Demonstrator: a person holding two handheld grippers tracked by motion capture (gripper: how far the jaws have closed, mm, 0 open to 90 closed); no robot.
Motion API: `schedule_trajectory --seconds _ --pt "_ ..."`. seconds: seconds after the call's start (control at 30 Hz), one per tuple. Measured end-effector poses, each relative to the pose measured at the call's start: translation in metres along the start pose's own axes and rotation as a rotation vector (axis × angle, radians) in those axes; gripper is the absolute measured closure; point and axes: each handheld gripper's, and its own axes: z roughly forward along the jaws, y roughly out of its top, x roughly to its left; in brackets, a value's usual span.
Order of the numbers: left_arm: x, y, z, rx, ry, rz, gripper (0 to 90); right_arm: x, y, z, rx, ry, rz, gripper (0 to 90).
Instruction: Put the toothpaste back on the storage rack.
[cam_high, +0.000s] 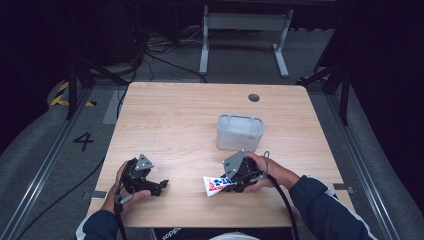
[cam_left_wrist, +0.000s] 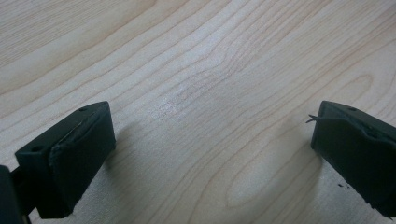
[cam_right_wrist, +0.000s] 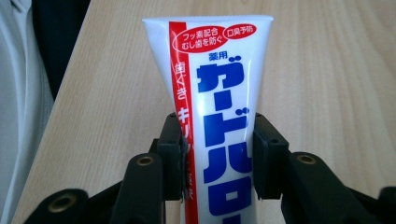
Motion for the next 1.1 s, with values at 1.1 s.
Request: schedule_trajectory --seconds 1.1 --pt "0.0 0.0 0.0 -0.002 -0.002 0.0 0.1 -0.002 -0.027 -0.088 -0.381 -0.196 0.153 63.7"
